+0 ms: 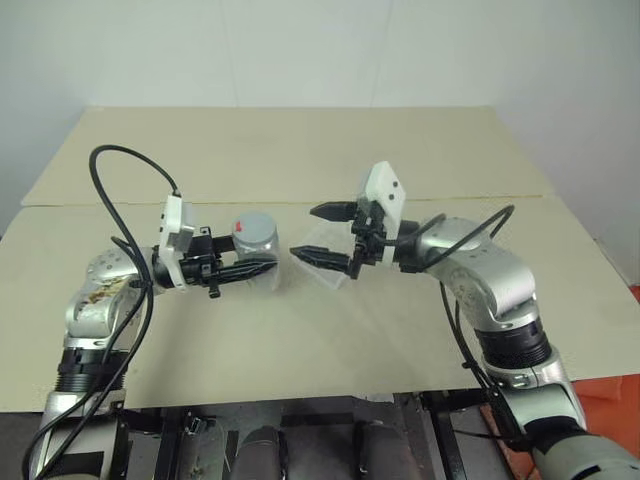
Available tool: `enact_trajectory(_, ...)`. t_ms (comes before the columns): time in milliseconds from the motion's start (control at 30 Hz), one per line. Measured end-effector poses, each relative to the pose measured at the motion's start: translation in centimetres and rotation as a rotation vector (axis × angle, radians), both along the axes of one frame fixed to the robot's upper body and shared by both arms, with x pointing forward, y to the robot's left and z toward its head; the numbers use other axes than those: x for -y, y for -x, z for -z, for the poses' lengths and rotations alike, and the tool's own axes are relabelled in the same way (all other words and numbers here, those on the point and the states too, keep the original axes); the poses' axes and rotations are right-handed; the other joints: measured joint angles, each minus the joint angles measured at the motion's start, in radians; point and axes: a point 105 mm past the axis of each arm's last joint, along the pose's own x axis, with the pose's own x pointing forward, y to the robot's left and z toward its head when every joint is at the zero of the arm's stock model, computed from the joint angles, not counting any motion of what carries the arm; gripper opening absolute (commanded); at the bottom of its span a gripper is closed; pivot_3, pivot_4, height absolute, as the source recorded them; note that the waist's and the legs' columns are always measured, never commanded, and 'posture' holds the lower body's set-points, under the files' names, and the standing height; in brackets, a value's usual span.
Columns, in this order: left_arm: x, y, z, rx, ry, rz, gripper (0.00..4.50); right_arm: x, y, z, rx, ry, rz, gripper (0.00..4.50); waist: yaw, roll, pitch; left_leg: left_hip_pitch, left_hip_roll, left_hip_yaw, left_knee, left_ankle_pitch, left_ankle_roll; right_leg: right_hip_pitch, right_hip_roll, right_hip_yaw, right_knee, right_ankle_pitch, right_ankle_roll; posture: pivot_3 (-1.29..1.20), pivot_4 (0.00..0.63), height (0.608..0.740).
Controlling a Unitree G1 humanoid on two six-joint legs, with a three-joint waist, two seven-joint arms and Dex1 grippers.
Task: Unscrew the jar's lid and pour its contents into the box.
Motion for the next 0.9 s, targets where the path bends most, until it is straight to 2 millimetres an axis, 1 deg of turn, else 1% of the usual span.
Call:
enact_trajectory(200, 0.7, -0.4, 0.3, -0.005, 0.0, 0.012, 1.91, -1.3, 0.6, -0.5, 0.001, -0.039, -0.034, 4.48, -0.001, 0.0, 0.0, 0.0, 0.0, 0.0, 0.0, 0.0, 0.0, 0.0, 0.0, 0.0, 0.002, 0.0, 0.0, 0.0, 0.15, 0.74)
enact_trajectory(400, 1.0, -0.3, 0.3, 0.002, 0.004, 0.019, 1.91, -2.4, 0.8, -1.8, 0.035, -0.066, -0.052, 4.48, -0.001, 0.0, 0.0, 0.0, 0.0, 0.0, 0.0, 0.0, 0.0, 0.0, 0.0, 0.0, 0.002, 0.0, 0.0, 0.0, 0.15, 0.74)
enact_trajectory(567, 1.0, -0.3, 0.4, 0.002, 0.003, 0.02, 1.91, -3.1, 0.9, -2.1, 0.041, -0.066, -0.067, 4.48, -0.001, 0.0, 0.0, 0.0, 0.0, 0.0, 0.0, 0.0, 0.0, 0.0, 0.0, 0.0, 0.002, 0.0, 0.0, 0.0, 0.15, 0.74)
enact_trajectory(733, 1.0, -0.3, 0.4, 0.003, 0.003, 0.022, 1.91, -3.9, 0.9, -1.9, 0.023, -0.064, -0.085, 4.48, -0.001, 0.0, 0.0, 0.0, 0.0, 0.0, 0.0, 0.0, 0.0, 0.0, 0.0, 0.0, 0.002, 0.0, 0.0, 0.0, 0.15, 0.74)
enact_trajectory(900, 1.0, -0.3, 0.4, 0.003, 0.001, 0.024, 1.91, -4.4, 0.5, -2.1, 0.019, -0.064, -0.081, 4.48, -0.001, 0.0, 0.0, 0.0, 0.0, 0.0, 0.0, 0.0, 0.0, 0.0, 0.0, 0.0, 0.002, 0.0, 0.0, 0.0, 0.15, 0.74)
